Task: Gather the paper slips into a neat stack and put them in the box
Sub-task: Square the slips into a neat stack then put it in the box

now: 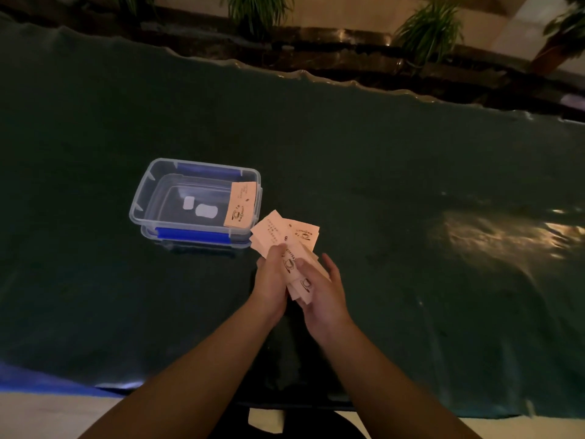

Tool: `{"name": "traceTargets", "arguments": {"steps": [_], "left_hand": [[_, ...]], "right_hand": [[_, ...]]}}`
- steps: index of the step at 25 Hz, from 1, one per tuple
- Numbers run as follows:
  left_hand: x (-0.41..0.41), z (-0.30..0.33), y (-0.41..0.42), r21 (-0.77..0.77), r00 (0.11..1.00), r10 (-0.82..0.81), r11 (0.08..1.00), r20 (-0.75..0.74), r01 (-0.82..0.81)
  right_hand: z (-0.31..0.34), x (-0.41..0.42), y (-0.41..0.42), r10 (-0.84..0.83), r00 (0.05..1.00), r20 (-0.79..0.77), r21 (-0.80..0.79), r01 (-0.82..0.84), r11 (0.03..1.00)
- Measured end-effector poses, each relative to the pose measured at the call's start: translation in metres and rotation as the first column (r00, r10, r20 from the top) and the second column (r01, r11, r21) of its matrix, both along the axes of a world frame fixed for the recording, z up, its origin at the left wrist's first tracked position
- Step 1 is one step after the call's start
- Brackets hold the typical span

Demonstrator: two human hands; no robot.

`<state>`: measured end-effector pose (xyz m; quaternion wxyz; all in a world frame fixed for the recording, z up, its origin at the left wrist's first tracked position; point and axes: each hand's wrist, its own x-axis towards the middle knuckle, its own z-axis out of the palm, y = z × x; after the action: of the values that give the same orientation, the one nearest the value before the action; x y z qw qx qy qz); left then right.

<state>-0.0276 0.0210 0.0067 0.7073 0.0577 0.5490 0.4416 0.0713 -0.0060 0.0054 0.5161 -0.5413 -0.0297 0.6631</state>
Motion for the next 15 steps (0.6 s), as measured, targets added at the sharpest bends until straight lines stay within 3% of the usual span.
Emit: {"name": "traceTargets", "arguments": {"steps": [2,6,11,15], "left_hand": [[0.002,0.000,0.006,0.038,0.999,-0.049,0.998,-0.015,0.049],[-0.006,-0.001,0.027,-0.019,0.958,-0.222,0.975,-0.184,0.222],[-0.012,-0.009,0.057,-0.111,0.907,-0.230,0.973,-0.353,0.204],[-0.007,-0.019,0.070,-0.127,0.892,-0.224,0.974,-0.393,0.188]], "right_hand": [[0.002,0.017,0.012,0.027,0.999,0.028,-0.015,-0.027,1.000],[0.008,0.054,0.042,0.189,0.968,0.163,-0.035,-0.186,0.982],[0.003,0.077,0.086,0.340,0.903,0.262,-0.091,-0.328,0.940],[-0.006,0.080,0.118,0.430,0.849,0.308,-0.151,-0.402,0.903]]}}
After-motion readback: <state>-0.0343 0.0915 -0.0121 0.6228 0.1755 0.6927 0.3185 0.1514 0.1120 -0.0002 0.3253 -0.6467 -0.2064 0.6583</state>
